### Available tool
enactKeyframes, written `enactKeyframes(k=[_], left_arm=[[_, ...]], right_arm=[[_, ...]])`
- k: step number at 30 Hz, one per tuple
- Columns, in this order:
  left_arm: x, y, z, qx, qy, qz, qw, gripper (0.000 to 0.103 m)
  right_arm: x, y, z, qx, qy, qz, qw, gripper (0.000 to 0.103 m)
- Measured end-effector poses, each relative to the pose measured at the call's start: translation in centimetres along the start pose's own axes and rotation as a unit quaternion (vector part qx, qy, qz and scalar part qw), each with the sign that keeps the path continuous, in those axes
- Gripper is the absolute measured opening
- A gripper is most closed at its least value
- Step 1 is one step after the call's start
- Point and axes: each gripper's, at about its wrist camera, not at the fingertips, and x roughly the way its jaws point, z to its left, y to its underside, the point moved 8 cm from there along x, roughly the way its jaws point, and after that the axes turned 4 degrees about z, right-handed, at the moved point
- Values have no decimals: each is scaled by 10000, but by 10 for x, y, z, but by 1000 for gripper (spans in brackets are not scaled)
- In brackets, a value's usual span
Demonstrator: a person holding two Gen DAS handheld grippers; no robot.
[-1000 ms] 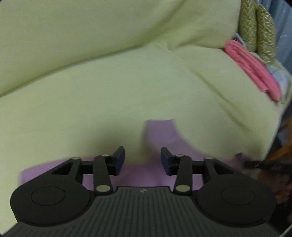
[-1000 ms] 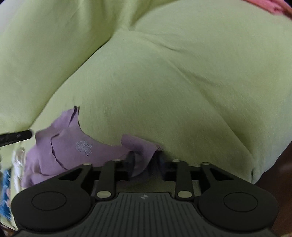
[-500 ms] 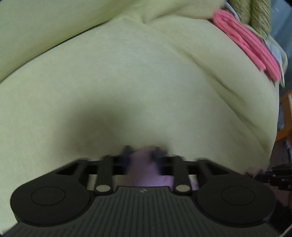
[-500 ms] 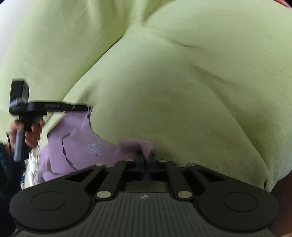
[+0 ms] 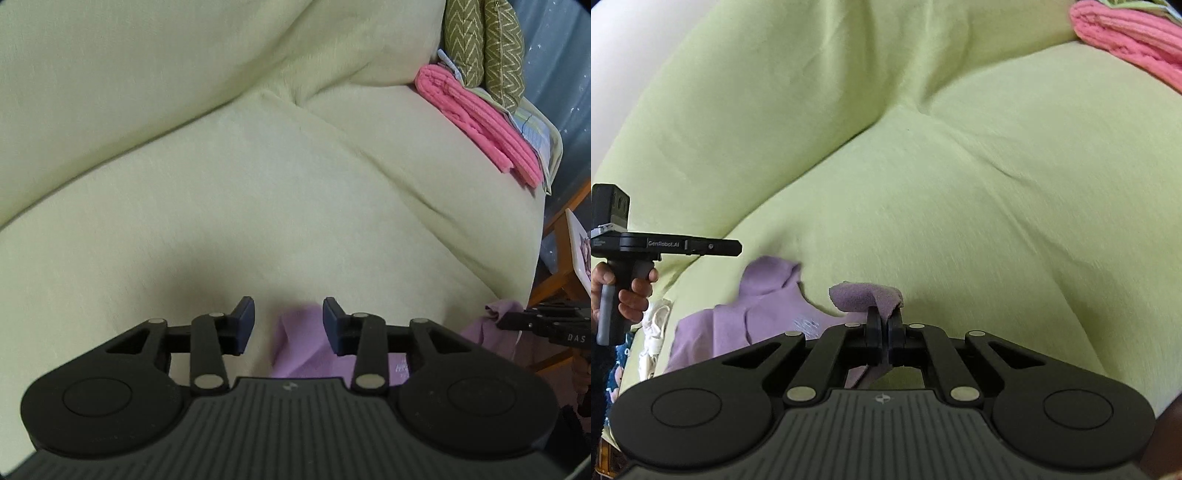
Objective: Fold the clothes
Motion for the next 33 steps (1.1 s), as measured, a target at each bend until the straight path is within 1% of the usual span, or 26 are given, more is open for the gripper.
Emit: enactKeyframes(k=[3,5,7,8,10,11,12,13,14,15,17,19,20,21,23,24,26,29,31,33], left_arm=[[17,6,9,-151,59,137,9998,36],[31,8,15,-139,19,243,9996,36],[43,13,18,-120,10,376,9992,36],[50,15,18,-113,34,442,9990,36],[54,13,13,42,46,362,9993,37],[55,11,10,87,27,334,9994,32],[55,10,7,111,39,320,9994,5],[55,9,4,84,100,325,9994,0],[53,8,1,53,120,292,9995,0],[46,6,-1,91,65,171,9998,0],[19,2,-5,203,-66,-211,9995,0],[-29,-6,0,101,-131,-777,9968,0],[-58,-11,2,66,-192,-1091,9938,0],[-90,-15,4,63,-309,-1427,9893,0],[-159,-20,11,15,-565,-2077,9766,0],[-194,-20,13,-17,-698,-2386,9686,0],[-263,-16,12,-42,-1016,-2962,9497,0],[-350,3,4,-55,-1440,-3588,9222,1],[-394,21,-7,-118,-1677,-3904,9052,1],[-428,40,-19,-191,-1906,-4163,8888,1]], right_arm=[[4,2,-8,209,20,92,9997,4],[8,2,-13,346,-14,172,9993,5],[12,1,-16,341,-34,255,9991,7],[15,0,-18,353,-48,303,9989,10],[19,-1,-21,413,-92,397,9983,11],[21,-1,-22,432,-106,431,9981,10],[23,1,-23,396,-101,481,9980,8],[24,1,-22,295,-50,477,9984,4],[24,2,-21,190,3,471,9987,3],[22,3,-18,89,23,404,9991,3],[11,-3,-13,32,-24,177,9998,2],[-7,-19,-2,-63,-166,-121,9998,2],[-19,-29,8,-217,-211,-336,9990,2],[-32,-41,21,-449,-251,-596,9969,2],[-62,-65,51,-925,-370,-1144,9884,2],[-77,-76,68,-1122,-450,-1376,9831,2],[-109,-97,102,-1479,-652,-1809,9701,2],[-156,-116,156,-2063,-976,-2307,9459,2],[-186,-121,189,-2469,-1090,-2548,9285,2],[-211,-122,216,-2793,-1186,-2732,9129,3]])
